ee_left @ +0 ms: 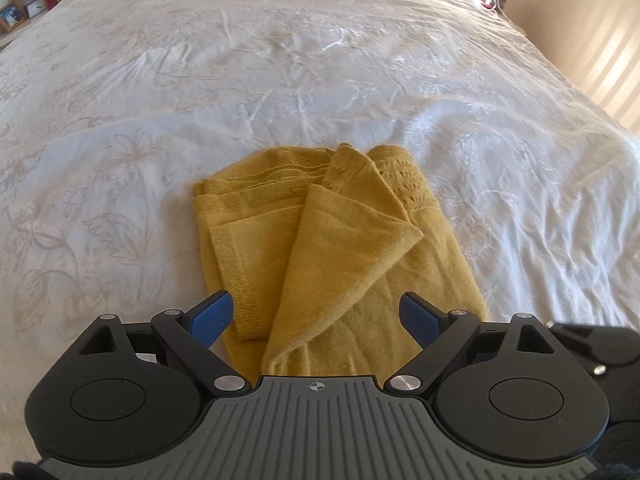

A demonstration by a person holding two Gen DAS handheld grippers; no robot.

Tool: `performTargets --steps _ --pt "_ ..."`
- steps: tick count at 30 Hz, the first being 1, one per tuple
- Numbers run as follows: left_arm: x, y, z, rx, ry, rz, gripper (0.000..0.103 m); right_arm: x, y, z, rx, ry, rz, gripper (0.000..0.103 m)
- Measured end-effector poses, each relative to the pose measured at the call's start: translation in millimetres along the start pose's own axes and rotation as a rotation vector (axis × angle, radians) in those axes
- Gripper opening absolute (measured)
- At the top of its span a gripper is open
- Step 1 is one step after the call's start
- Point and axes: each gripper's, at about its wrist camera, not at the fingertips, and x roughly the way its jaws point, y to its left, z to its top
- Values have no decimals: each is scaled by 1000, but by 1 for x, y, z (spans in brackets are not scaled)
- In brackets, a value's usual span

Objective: Fold small clothes

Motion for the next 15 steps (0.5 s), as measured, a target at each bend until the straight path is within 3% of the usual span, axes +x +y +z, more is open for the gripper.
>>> performTargets --steps 4,9,15 --pt "15 -15 -2 51 -2 17 91 -14 -15 0 3 -48 -79 102" --pt "40 -16 0 69 6 86 91 -17 -24 -2 31 -61 -117 102" --pt "55 21 22 30 -39 238 92 -19 -26 2 47 -81 -122 102"
